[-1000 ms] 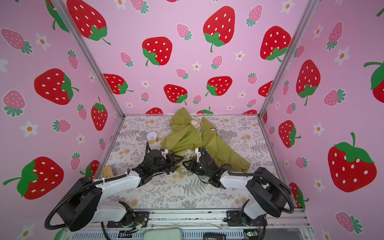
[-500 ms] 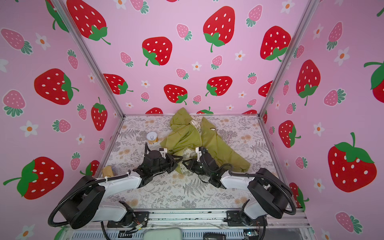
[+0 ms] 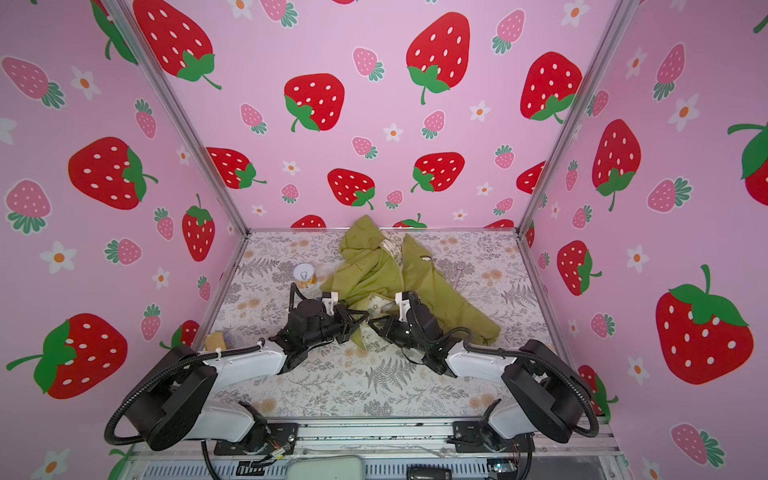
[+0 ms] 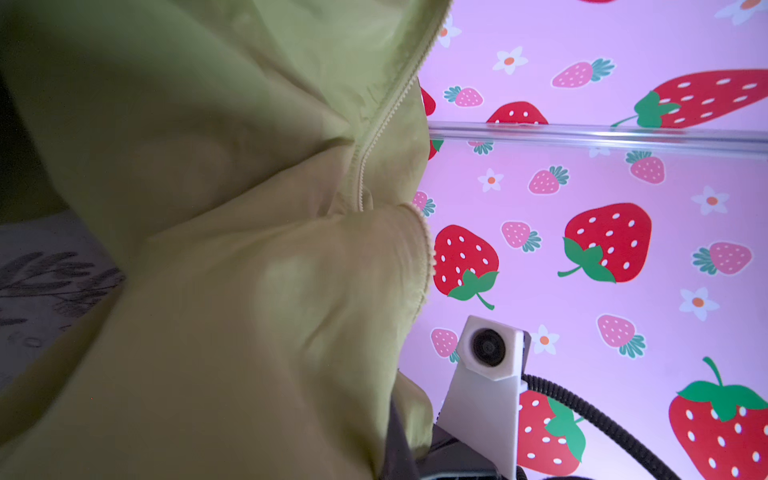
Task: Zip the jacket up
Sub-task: 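Lift both edges again and bring the grippers together near the middle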
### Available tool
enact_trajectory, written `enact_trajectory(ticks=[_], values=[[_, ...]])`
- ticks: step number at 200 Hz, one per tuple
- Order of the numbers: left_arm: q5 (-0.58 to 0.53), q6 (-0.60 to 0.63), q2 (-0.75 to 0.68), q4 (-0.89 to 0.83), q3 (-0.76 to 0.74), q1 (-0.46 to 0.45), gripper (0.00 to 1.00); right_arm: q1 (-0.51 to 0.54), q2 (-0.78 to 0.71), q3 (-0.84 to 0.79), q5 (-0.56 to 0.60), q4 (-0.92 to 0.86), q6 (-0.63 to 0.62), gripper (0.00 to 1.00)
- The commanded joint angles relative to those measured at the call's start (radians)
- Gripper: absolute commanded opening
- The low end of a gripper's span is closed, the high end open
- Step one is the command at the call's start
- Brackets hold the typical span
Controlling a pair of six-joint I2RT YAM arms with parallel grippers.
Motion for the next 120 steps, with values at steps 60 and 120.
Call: enact_trajectory(ticks=[60, 120], values=[[0.289, 0.130, 0.069, 0.106, 0.169, 0.049, 0.00, -0.181, -0.376, -0.051, -0.132, -0.279, -0.195, 0.51], [0.435, 0.192, 0.042, 0.029, 0.215, 0.050, 0.00, -0.208, -0.314, 0.076, -0.179, -0.320, -0.314, 0.42]])
